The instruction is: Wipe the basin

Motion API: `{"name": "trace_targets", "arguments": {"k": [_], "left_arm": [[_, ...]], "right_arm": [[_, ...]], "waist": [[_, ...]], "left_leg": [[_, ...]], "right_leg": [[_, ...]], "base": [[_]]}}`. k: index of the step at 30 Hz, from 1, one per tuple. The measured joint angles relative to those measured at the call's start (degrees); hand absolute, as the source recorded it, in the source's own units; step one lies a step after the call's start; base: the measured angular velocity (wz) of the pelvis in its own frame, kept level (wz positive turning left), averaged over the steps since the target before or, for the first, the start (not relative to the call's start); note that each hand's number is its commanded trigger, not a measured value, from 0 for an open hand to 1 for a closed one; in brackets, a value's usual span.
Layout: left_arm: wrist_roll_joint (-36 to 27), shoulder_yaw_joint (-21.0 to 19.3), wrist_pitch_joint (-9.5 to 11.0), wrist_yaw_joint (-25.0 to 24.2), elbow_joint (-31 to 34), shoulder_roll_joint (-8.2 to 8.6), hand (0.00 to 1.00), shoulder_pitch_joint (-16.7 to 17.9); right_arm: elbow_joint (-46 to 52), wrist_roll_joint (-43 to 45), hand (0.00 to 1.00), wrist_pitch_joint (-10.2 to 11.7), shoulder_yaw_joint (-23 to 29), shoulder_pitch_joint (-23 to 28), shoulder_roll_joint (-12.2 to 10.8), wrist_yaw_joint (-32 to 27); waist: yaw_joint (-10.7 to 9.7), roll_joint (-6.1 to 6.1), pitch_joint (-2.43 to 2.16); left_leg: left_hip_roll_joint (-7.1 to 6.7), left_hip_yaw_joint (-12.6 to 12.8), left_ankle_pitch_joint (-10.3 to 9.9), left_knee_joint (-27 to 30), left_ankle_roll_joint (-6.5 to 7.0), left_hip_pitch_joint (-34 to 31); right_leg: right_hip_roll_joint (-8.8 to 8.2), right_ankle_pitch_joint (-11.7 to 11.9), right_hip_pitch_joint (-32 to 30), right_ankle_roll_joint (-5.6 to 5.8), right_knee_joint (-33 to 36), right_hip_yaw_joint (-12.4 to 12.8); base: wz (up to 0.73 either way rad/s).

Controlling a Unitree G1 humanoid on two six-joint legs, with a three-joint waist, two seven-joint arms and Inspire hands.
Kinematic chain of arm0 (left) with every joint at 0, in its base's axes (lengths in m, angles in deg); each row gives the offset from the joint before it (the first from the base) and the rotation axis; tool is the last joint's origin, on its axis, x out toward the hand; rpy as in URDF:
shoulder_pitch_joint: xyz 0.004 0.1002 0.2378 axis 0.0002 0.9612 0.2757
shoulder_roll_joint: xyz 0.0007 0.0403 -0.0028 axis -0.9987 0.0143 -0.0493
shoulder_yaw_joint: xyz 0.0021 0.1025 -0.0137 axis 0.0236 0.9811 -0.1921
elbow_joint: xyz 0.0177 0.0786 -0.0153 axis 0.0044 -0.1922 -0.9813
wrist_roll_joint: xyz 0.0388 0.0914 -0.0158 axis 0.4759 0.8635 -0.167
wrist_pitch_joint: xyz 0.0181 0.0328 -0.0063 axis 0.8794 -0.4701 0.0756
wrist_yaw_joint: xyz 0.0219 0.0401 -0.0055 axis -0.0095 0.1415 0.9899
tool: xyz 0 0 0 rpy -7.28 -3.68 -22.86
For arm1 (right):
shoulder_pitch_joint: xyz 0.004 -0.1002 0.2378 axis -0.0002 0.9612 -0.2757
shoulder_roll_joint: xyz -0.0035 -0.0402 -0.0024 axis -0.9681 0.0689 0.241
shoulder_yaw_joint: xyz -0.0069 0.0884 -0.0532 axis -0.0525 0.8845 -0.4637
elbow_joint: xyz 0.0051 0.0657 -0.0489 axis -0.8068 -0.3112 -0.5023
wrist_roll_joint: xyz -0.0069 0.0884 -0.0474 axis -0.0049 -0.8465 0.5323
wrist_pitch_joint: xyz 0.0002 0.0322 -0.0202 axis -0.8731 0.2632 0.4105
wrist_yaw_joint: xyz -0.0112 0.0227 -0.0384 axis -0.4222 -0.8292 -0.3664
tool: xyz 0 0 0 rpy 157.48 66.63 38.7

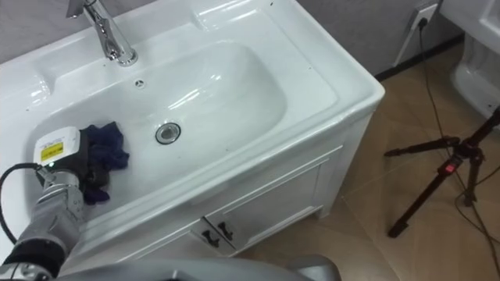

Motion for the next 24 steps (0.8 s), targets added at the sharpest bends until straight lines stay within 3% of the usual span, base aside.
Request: {"name": "trace_targets", "arguments": {"k": [5, 6, 11, 15, 24], "left_arm": [[1.1, 0.0, 1.1, 0.4, 6.9, -0.69, 1.00, 2.1], [1.1, 0.0, 1.2, 0.4, 9.2, -1.10, 1.00, 3.0], [1.0, 0.0, 1.2, 0.2, 13.9, -3.13, 1.00, 3.6], [1.0, -0.2, 1.0, 0.2, 16.9, -4.96, 1.00, 4.2], [1.0, -0.4, 1.0, -0.5, 18.0, -5.48, 1.00, 4.1]], "right_arm": [[-0.8, -0.3, 0.00, 0.5, 0.0, -0.3, 0.5, -0.8], [-0.8, -0.2, 0.00, 1.0, 0.0, -0.3, 0.4, -1.0], [-0.8, -0.3, 0.00, 1.9, 0.1, -0.8, 0.6, -1.3], [-2.3, -0.8, 0.00, 2.0, 0.1, -0.8, 0.6, -1.4], [-4.7, -4.0, 0.00, 3.6, -0.1, 0.6, 0.5, -1.2]], "waist": [[3.6, 0.69, -0.17], [3.9, 0.70, -0.17], [5.2, 0.50, -0.10], [5.2, 0.47, -0.10], [5.0, -0.35, 0.25]], "left_leg": [[0.04, -2.8, 0.3, 0.0, -0.22, -0.5], [0.06, -4.4, 0.4, 0.0, -0.28, -0.9], [0.07, -6.5, 1.0, 0.0, -0.69, -2.0], [0.06, -7.7, 1.3, 0.0, -0.90, -2.9], [-0.07, -8.2, 1.3, 0.0, -0.90, -2.7]], "right_leg": [[-0.06, -0.2, 0.0, -0.37, 0.0, -1.4], [-0.17, -0.3, 0.1, -0.49, -0.1, -2.2], [-0.54, -0.7, 0.0, -0.88, -0.3, -4.4], [-0.66, -0.7, 0.2, -0.97, -1.0, -5.9], [-1.00, -0.8, 0.6, -0.91, -1.0, -6.7]], "base": [[0.16], [0.26], [0.26], [0.21], [0.04]]}}
